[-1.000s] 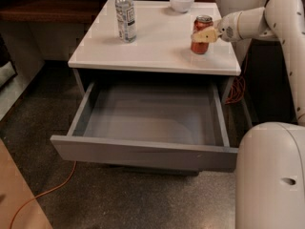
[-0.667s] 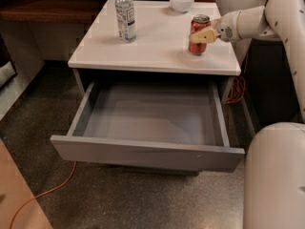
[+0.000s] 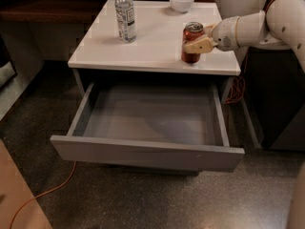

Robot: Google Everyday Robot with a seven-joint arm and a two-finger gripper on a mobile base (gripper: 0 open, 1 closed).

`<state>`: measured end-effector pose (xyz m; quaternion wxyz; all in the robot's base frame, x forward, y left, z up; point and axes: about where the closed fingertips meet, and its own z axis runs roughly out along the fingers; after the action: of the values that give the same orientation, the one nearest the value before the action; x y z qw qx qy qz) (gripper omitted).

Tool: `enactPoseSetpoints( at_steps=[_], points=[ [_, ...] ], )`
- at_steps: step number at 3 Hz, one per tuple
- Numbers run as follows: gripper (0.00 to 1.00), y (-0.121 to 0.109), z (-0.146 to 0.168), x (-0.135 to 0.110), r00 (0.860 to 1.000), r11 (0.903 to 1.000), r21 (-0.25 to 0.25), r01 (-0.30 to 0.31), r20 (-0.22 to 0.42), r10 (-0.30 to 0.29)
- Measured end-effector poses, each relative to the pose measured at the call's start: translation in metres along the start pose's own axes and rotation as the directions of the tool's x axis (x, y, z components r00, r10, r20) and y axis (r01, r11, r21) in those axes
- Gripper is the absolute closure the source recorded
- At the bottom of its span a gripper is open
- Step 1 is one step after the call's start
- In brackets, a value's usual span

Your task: Place coke can into top drawer

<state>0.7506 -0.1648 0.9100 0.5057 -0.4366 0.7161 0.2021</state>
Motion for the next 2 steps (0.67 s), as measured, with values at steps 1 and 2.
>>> enactPoseSetpoints(
  at_steps=[1,2],
  points=[
    [1.0,0.046,-0.003,-0.008,0.999,0.9974,-0.054,0.047,0.012,-0.047],
    [1.0,0.087,-0.003,-0.012,0.997,0.9905,-0.116,0.075,0.018,-0.073]
  ],
)
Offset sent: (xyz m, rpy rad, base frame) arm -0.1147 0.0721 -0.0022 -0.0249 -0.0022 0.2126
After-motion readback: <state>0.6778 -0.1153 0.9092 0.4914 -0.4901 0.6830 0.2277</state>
